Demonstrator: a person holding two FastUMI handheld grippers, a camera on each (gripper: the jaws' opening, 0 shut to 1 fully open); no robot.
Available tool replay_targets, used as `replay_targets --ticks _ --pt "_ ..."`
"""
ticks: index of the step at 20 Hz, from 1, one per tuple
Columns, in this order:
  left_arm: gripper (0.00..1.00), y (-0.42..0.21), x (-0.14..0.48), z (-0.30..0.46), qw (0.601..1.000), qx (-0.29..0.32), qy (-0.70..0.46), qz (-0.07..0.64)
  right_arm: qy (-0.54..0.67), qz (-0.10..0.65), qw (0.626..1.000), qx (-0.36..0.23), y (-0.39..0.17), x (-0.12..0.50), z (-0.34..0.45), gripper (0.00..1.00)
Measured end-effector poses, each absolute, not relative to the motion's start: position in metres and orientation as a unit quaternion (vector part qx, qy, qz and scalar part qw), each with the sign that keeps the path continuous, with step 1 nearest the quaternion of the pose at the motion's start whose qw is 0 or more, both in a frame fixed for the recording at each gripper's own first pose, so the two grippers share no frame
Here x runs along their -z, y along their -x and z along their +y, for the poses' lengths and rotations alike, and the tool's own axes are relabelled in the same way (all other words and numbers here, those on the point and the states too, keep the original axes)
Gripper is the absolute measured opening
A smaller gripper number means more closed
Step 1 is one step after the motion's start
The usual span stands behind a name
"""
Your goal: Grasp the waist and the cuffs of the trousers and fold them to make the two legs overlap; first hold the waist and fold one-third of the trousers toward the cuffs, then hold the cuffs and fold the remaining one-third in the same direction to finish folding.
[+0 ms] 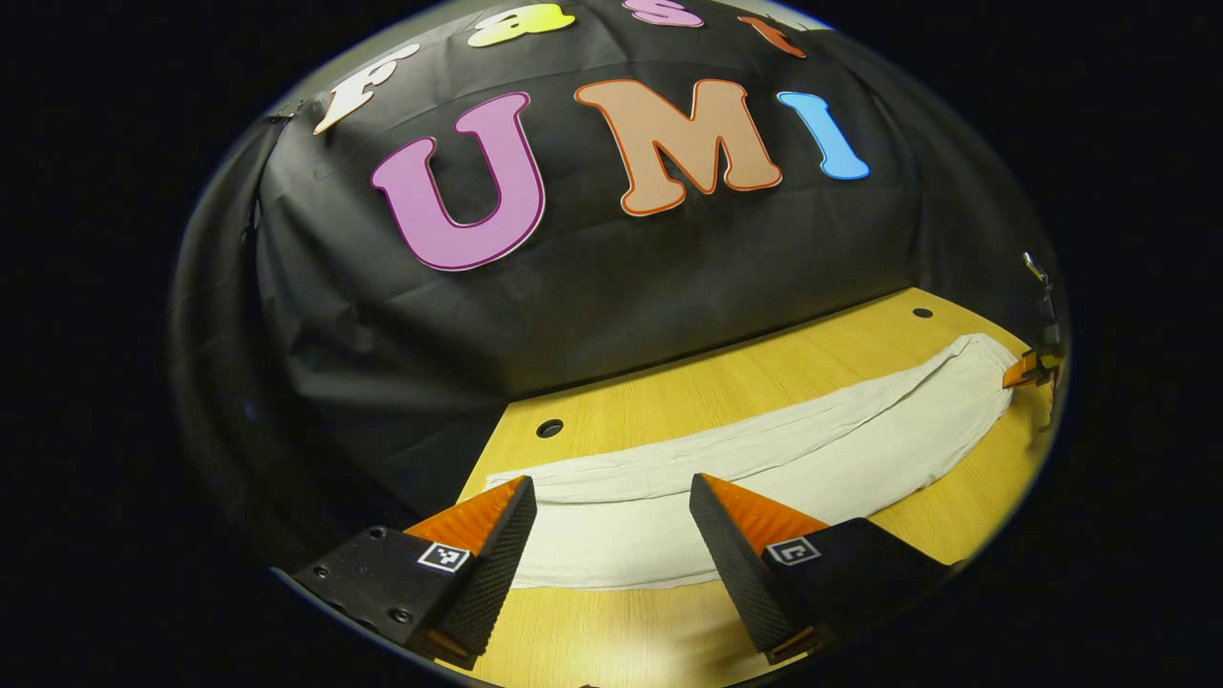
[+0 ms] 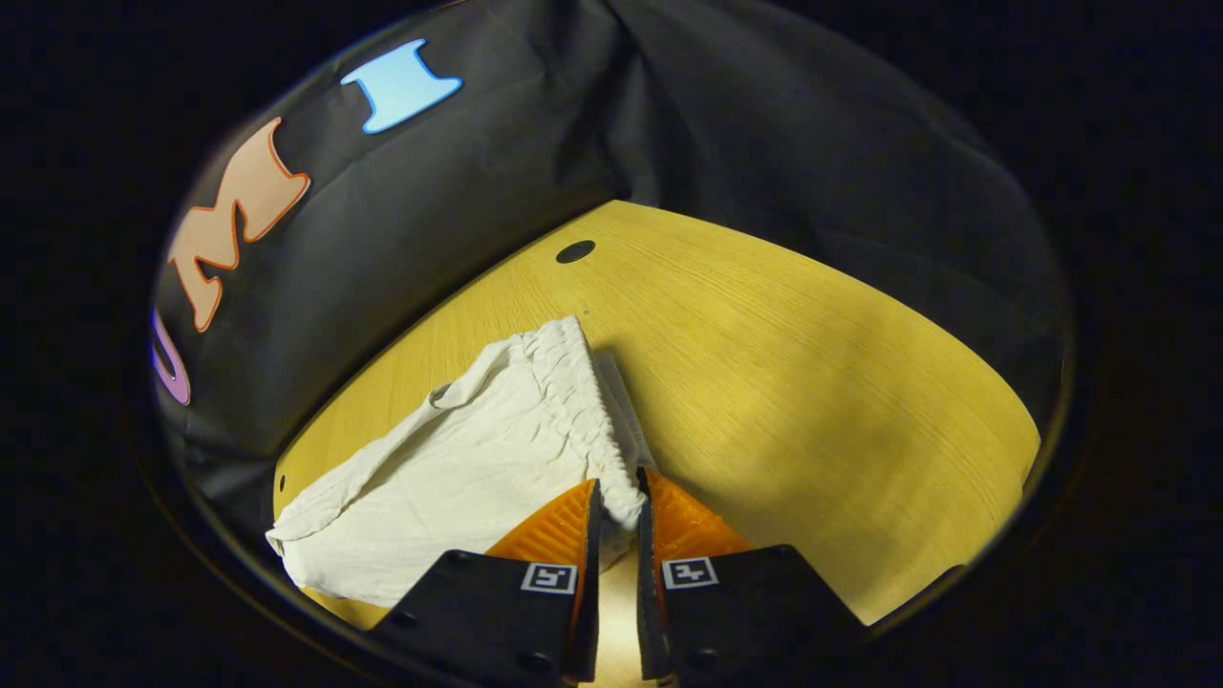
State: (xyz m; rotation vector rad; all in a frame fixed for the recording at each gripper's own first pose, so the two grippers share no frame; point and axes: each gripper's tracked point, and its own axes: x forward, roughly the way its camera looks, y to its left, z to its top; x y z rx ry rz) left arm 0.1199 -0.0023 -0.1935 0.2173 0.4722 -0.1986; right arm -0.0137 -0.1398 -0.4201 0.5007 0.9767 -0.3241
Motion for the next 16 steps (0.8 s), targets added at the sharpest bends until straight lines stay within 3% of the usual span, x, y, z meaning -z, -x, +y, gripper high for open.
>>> replay_targets --ticks 1,9,16 --pt "0.96 -0.118 0.194 -0.001 0.961 0.096 -0.11 0.233 -0.23 0.462 0.842 0.154 0.014 0.417 -0.143 0.18" --pt "0.96 -0.111 0.189 0.002 0.963 0.091 -0.107 0.228 -0.211 0.448 0.847 0.194 0.01 0.381 -0.201 0.18" --pt "0.96 -0.109 0.185 0.009 0.966 0.083 -0.1 0.224 -0.161 0.409 0.889 0.125 -0.016 0.337 -0.187 0.18"
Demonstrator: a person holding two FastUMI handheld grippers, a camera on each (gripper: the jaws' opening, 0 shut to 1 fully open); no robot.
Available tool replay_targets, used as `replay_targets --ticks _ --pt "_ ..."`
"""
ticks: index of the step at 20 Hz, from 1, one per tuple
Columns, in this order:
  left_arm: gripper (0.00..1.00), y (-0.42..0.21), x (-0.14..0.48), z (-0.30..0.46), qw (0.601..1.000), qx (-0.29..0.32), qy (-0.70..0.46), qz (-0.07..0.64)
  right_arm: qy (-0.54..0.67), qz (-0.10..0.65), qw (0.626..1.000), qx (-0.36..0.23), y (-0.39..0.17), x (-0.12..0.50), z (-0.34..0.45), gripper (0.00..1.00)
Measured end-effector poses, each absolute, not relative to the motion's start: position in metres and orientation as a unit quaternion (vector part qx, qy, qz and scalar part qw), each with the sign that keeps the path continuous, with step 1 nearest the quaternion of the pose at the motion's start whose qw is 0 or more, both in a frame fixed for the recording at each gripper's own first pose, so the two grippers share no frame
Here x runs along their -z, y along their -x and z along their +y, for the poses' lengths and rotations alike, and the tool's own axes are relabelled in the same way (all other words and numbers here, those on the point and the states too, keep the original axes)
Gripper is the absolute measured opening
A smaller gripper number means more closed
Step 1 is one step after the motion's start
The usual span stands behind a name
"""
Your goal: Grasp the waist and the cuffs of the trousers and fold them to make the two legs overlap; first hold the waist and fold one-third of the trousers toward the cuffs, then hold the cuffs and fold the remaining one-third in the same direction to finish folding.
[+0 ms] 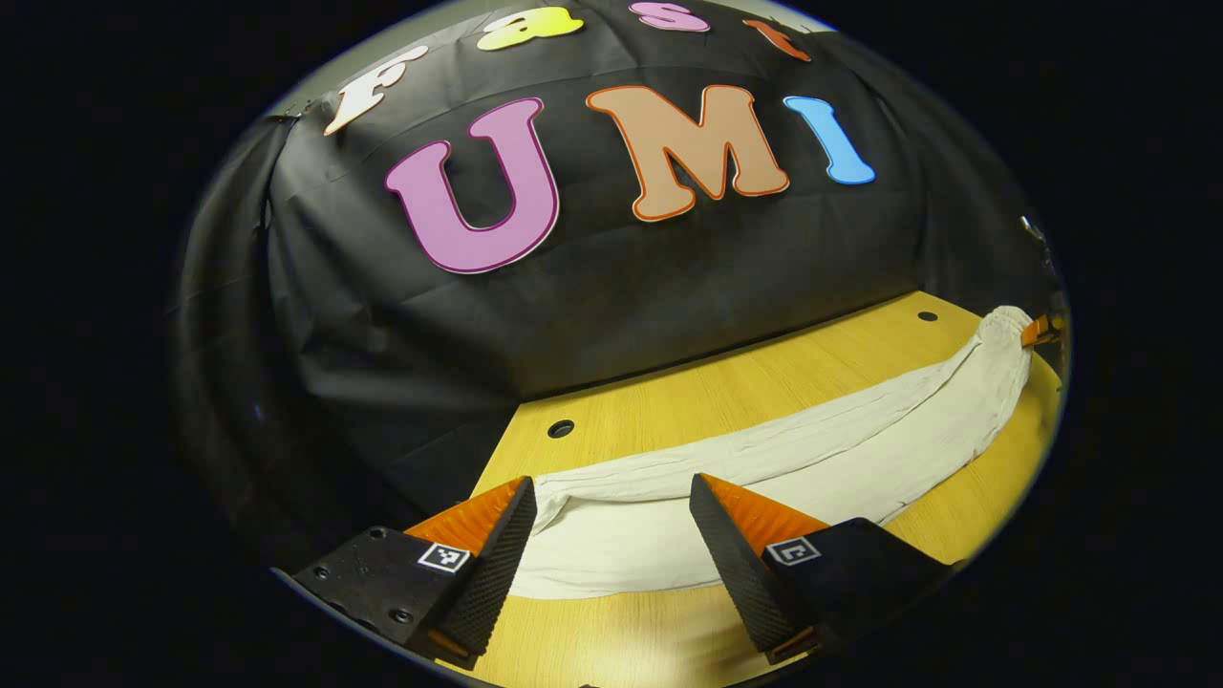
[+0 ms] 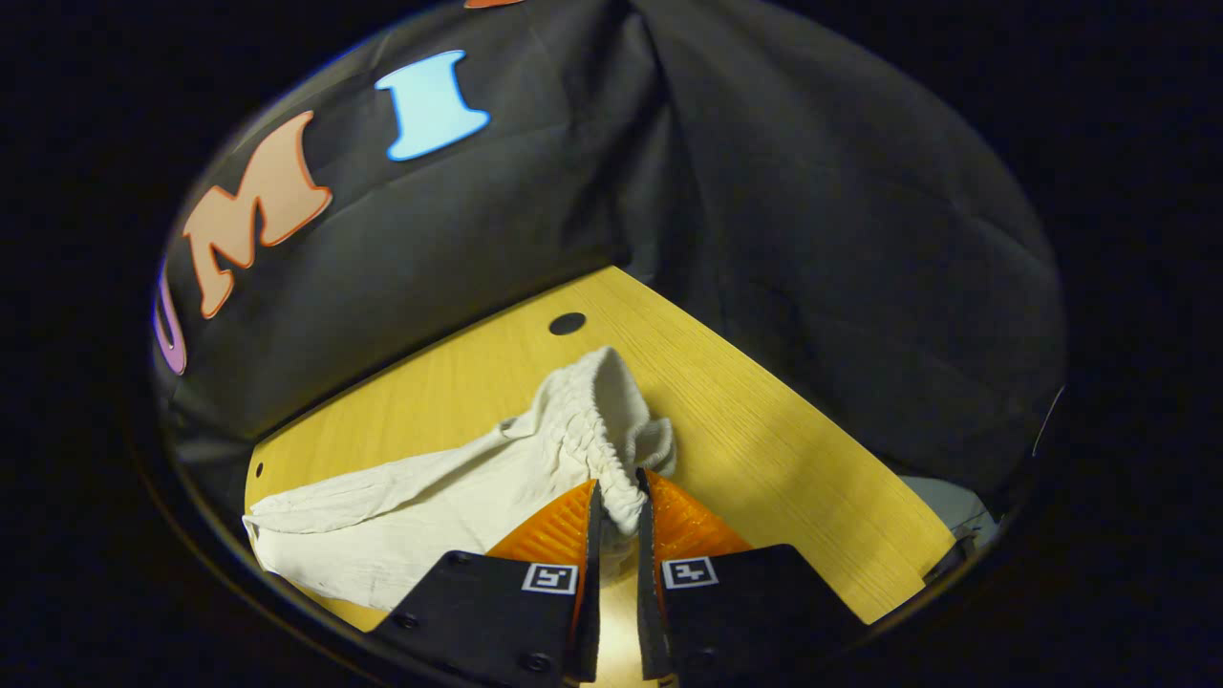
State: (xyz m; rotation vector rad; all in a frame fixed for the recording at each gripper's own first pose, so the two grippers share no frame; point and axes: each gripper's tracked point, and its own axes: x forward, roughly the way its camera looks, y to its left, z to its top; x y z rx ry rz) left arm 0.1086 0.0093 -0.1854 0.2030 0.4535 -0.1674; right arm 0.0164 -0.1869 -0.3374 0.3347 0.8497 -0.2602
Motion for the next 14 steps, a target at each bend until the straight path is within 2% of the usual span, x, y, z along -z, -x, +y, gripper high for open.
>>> replay_targets --ticks 3,8,14 --pt "0.96 -0.107 0.188 0.015 0.966 0.078 -0.094 0.227 -0.174 0.379 0.905 0.08 -0.02 0.314 -0.186 0.18" --pt "0.96 -0.101 0.195 0.033 0.967 0.064 -0.073 0.234 -0.135 0.35 0.927 0.002 -0.023 0.311 -0.187 0.18" --pt "0.96 -0.087 0.21 0.063 0.965 0.039 -0.059 0.251 -0.105 0.328 0.936 -0.071 -0.023 0.302 -0.185 0.18"
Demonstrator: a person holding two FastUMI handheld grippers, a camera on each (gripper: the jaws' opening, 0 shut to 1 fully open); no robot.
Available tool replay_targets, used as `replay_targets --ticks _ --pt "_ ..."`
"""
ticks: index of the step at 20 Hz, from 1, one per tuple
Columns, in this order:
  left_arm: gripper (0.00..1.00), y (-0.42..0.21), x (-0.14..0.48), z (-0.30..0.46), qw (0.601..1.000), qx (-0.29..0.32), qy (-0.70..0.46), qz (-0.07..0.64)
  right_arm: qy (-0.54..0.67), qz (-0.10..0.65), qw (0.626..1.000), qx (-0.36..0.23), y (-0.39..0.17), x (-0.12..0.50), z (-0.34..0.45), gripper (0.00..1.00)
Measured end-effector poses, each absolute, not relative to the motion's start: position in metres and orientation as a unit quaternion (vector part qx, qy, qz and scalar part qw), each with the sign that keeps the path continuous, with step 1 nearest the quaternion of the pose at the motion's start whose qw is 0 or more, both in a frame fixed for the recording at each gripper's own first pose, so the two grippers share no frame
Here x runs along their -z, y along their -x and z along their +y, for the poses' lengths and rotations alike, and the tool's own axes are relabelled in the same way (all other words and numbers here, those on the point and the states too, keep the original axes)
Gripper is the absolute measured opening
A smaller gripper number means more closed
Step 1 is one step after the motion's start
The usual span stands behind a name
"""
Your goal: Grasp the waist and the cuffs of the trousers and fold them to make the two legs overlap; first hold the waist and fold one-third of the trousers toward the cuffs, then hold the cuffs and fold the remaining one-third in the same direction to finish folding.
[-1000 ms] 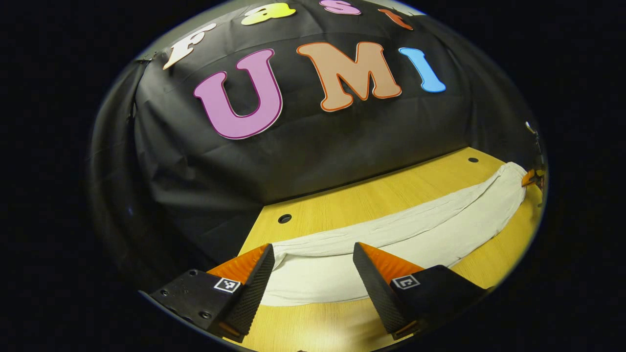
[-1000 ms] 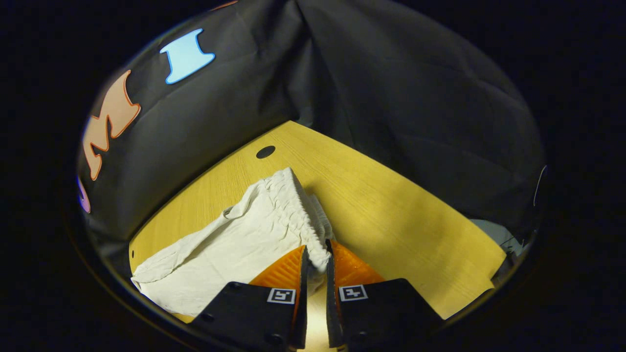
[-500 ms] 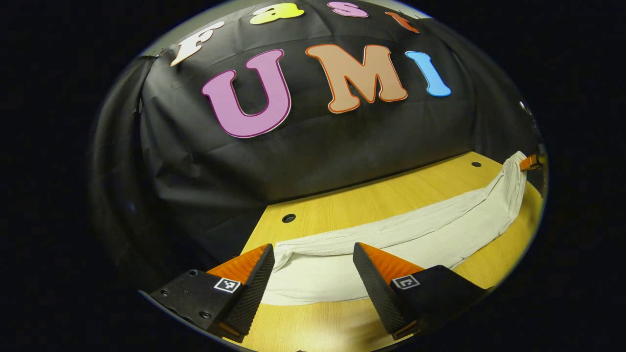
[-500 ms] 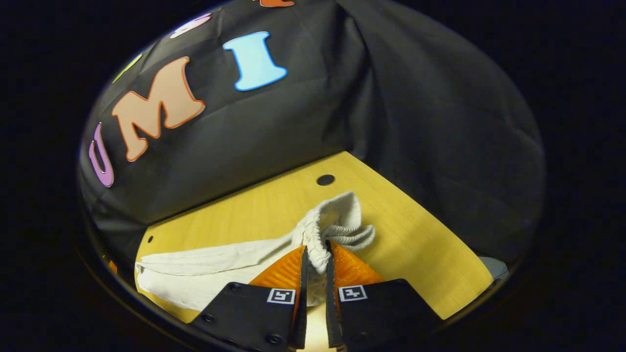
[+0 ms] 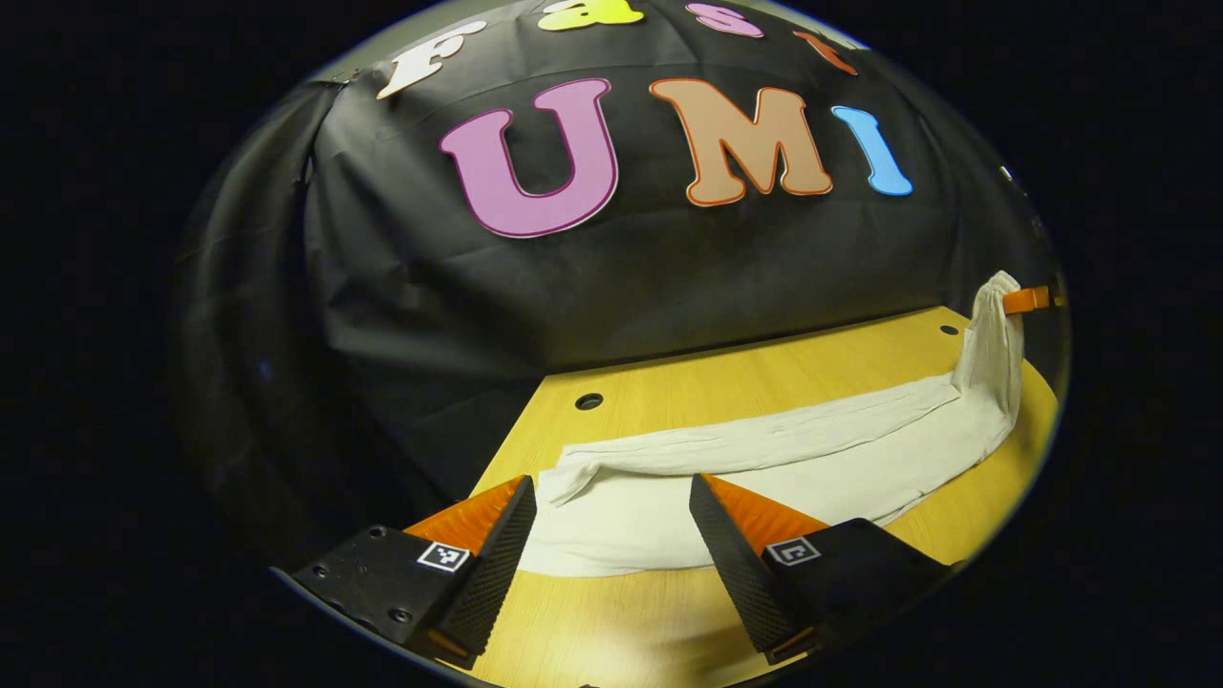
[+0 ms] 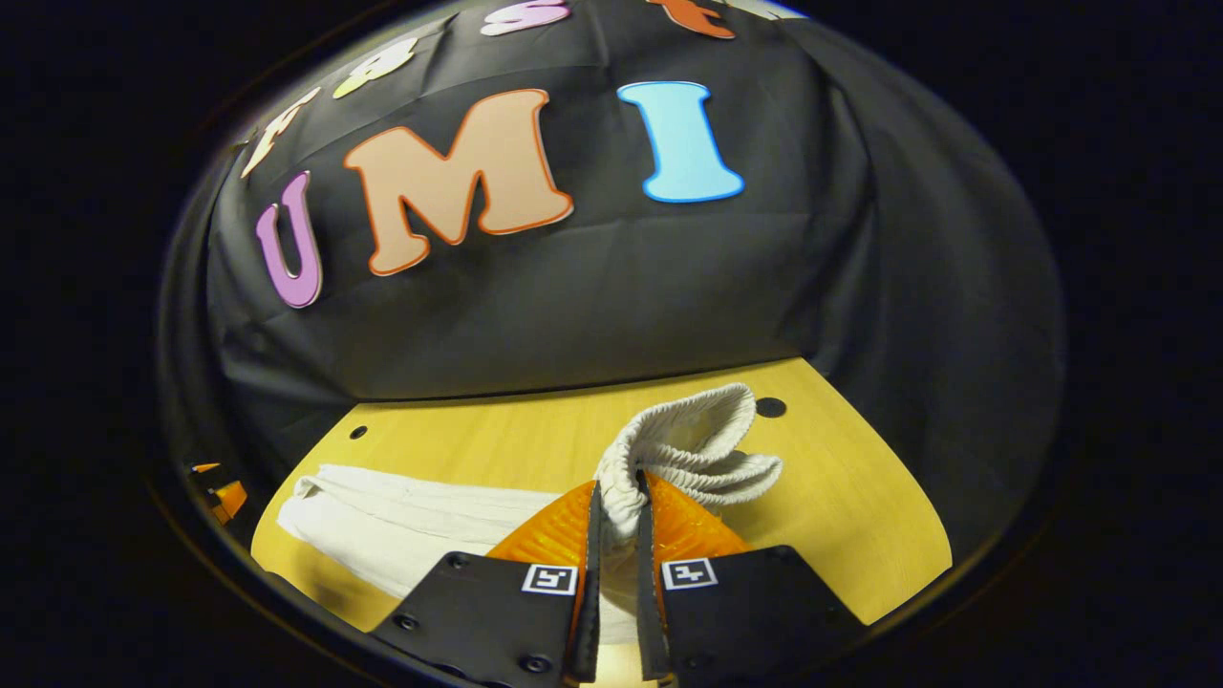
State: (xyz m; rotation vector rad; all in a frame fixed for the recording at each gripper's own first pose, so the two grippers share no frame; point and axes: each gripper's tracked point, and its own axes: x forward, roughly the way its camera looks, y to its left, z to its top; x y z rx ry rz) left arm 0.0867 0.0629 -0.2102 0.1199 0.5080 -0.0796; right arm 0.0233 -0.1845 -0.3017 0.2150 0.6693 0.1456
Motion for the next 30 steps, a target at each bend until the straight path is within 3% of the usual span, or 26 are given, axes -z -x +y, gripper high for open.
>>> replay_targets --ticks 16,22,23,25,27,28,29,30 --pt "0.96 -0.049 0.247 0.13 0.954 -0.004 -0.039 0.298 -0.098 0.34 0.911 -0.212 -0.017 0.271 -0.198 0.18" --pt "0.97 -0.035 0.256 0.151 0.949 -0.018 -0.033 0.313 -0.058 0.383 0.886 -0.255 -0.013 0.273 -0.202 0.18" --pt "0.92 -0.034 0.258 0.153 0.948 -0.019 -0.034 0.315 -0.051 0.396 0.879 -0.261 -0.012 0.271 -0.203 0.18" --pt "0.92 -0.032 0.261 0.157 0.947 -0.02 -0.035 0.319 -0.035 0.408 0.872 -0.27 -0.013 0.268 -0.204 0.19" --pt "0.97 -0.033 0.265 0.16 0.946 -0.021 -0.034 0.322 -0.017 0.418 0.864 -0.279 -0.013 0.262 -0.206 0.19" --pt "0.97 -0.033 0.267 0.161 0.945 -0.022 -0.032 0.324 -0.012 0.427 0.858 -0.285 -0.013 0.262 -0.206 0.14" --pt "0.97 -0.035 0.268 0.161 0.945 -0.021 -0.029 0.325 -0.011 0.435 0.851 -0.293 -0.012 0.262 -0.207 0.25" --pt "0.97 -0.037 0.271 0.16 0.945 -0.02 -0.026 0.327 -0.012 0.443 0.844 -0.302 -0.012 0.263 -0.206 0.29"
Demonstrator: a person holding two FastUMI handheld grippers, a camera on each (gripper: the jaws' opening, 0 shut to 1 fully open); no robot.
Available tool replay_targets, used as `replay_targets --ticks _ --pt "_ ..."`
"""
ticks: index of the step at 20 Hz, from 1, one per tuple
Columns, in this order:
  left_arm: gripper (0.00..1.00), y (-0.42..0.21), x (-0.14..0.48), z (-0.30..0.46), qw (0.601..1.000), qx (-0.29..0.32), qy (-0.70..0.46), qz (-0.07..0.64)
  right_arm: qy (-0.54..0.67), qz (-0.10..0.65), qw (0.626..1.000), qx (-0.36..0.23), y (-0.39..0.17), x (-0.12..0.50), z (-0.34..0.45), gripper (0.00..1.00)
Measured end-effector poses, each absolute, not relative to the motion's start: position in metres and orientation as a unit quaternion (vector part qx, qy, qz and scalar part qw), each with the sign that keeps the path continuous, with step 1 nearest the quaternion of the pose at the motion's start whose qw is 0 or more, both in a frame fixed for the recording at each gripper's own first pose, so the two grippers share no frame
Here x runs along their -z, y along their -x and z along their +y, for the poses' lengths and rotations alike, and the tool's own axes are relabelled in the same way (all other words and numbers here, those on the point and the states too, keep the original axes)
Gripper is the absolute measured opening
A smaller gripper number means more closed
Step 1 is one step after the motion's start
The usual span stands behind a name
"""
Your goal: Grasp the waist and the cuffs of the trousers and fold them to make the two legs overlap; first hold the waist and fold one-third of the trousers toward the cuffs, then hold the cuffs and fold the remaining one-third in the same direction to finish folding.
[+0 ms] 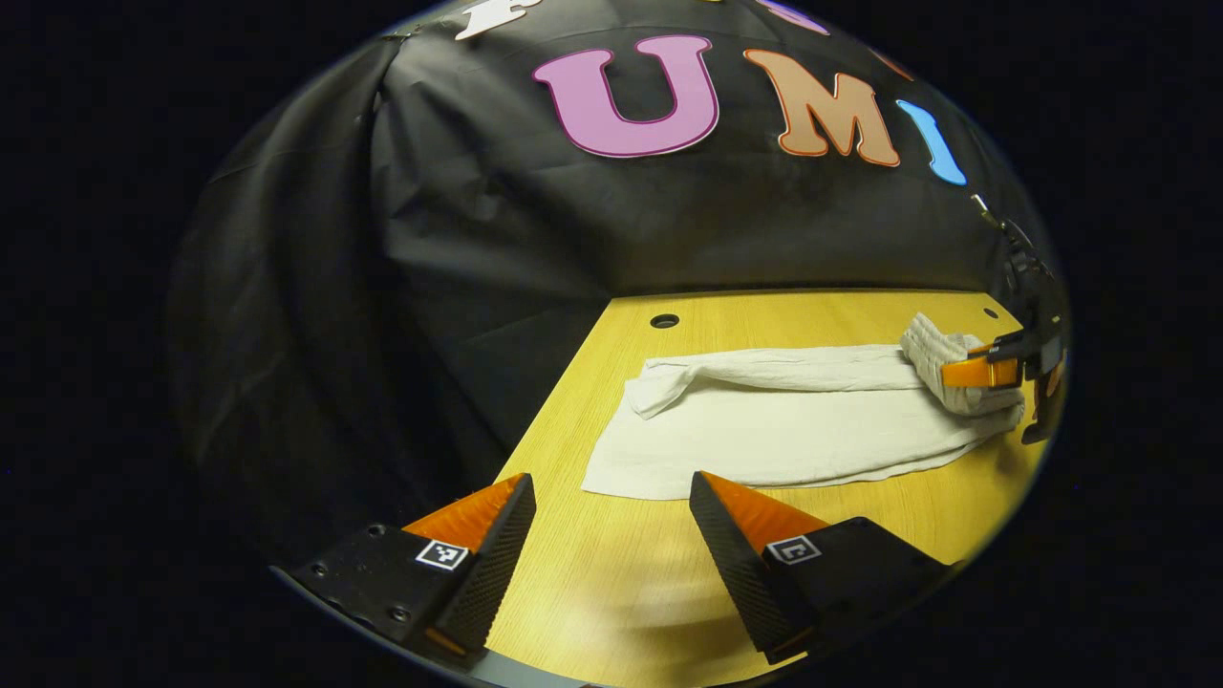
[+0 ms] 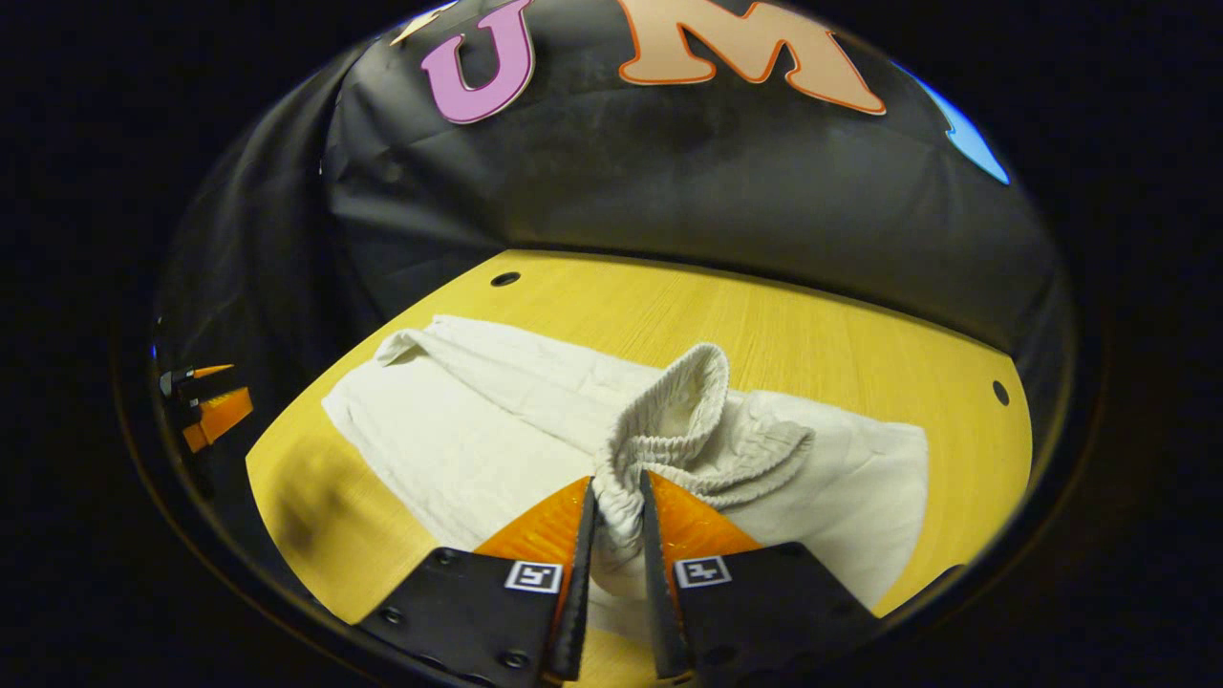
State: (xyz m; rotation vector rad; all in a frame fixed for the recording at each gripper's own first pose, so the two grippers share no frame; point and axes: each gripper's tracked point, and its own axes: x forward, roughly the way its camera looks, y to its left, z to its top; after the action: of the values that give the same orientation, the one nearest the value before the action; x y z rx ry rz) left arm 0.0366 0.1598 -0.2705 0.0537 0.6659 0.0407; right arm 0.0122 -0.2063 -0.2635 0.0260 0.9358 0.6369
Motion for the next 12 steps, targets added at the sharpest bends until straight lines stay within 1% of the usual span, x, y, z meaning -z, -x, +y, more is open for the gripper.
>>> replay_targets --ticks 1,2,5,6,7,8,9,11,12 --pt "0.97 -0.037 0.273 0.16 0.944 -0.019 -0.024 0.328 -0.014 0.447 0.839 -0.31 -0.008 0.271 -0.206 0.32" --pt "0.97 -0.039 0.276 0.16 0.943 -0.017 -0.022 0.33 -0.01 0.447 0.837 -0.315 -0.008 0.272 -0.208 0.44" --pt "0.96 -0.047 0.286 0.161 0.942 -0.013 -0.014 0.335 0.004 0.437 0.837 -0.328 -0.007 0.262 -0.216 0.98" --pt "0.97 -0.049 0.289 0.162 0.942 -0.01 -0.008 0.336 0.012 0.433 0.84 -0.327 -0.007 0.259 -0.22 0.94" --pt "0.97 -0.055 0.294 0.162 0.941 -0.005 0.002 0.337 0.015 0.431 0.841 -0.325 -0.005 0.259 -0.223 0.96" --pt "0.97 -0.061 0.3 0.161 0.94 -0.003 0.016 0.341 0.016 0.43 0.843 -0.322 -0.005 0.254 -0.227 0.92" --pt "0.97 -0.068 0.307 0.162 0.938 -0.002 0.031 0.346 0.016 0.428 0.846 -0.318 -0.005 0.251 -0.23 0.97" --pt "0.97 -0.078 0.32 0.167 0.933 -0.002 0.064 0.354 0.015 0.427 0.85 -0.307 -0.005 0.246 -0.241 0.97" --pt "0.97 -0.085 0.326 0.169 0.932 -0.002 0.077 0.355 0.015 0.428 0.852 -0.301 -0.005 0.243 -0.249 0.92"
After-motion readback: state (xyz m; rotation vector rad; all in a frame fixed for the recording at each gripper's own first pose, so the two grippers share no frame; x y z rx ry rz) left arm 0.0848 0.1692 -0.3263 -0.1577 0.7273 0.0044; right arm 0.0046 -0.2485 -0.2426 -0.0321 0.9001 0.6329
